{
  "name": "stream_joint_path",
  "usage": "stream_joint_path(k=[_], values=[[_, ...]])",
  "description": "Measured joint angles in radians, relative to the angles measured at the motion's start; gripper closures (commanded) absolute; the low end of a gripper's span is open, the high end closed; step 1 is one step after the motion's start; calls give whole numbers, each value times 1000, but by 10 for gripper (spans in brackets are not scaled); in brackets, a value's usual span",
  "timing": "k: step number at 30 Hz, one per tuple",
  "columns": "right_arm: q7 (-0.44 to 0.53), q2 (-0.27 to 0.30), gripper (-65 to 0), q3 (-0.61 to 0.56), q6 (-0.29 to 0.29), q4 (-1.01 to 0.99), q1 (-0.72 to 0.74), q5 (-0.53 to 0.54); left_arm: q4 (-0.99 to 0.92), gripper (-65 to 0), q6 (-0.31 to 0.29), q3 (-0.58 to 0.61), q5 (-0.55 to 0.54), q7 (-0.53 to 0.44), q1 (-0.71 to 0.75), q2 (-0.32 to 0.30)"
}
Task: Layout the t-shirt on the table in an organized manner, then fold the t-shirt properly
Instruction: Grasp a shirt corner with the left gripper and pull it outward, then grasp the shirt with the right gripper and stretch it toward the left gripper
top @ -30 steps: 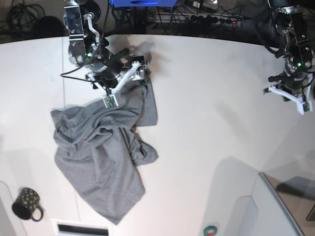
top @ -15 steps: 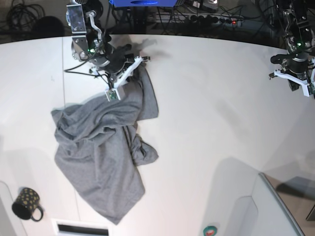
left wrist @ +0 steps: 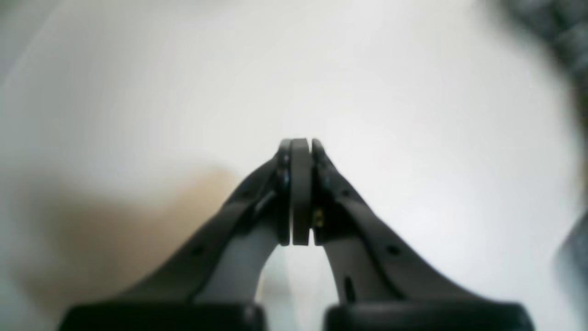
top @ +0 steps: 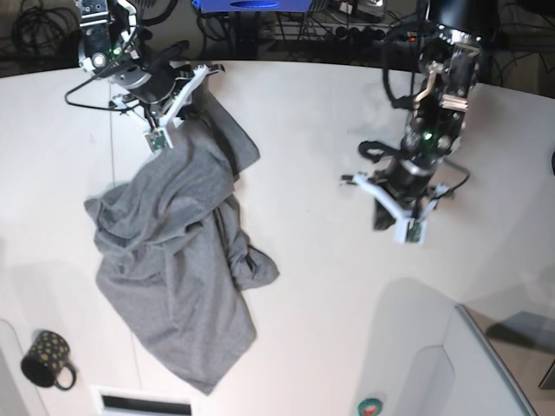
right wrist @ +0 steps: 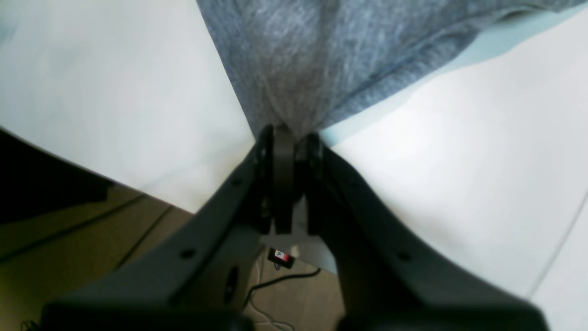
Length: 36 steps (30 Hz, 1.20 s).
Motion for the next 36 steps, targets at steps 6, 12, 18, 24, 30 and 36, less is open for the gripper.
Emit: stream_joint_path(k=[6,12,18,24,30,36], values=[[1,-2,-3,3,0,0,-3,-1,-299,-114,-11,28,-13,43,-243,167],[1,-3,-2,3,0,0,-3,0,-451,-520,4,22,-5,29,-267,252],[1,-3,-2,3,0,0,-3,0,-547,-561,-3,23,-55,-84,-286,320],[3,13,-2,-5,0,0,-2,1,-737,-492,-11,21,-422,-126,-413,314],[1,34,-2,-3,0,0,-5,-3,-867,-464,-16,32,-498,-154,-505,323],[1,36,-2,-3,0,0,-5,-3,-1049,-462,-18,35,-498,-201,-615,361]])
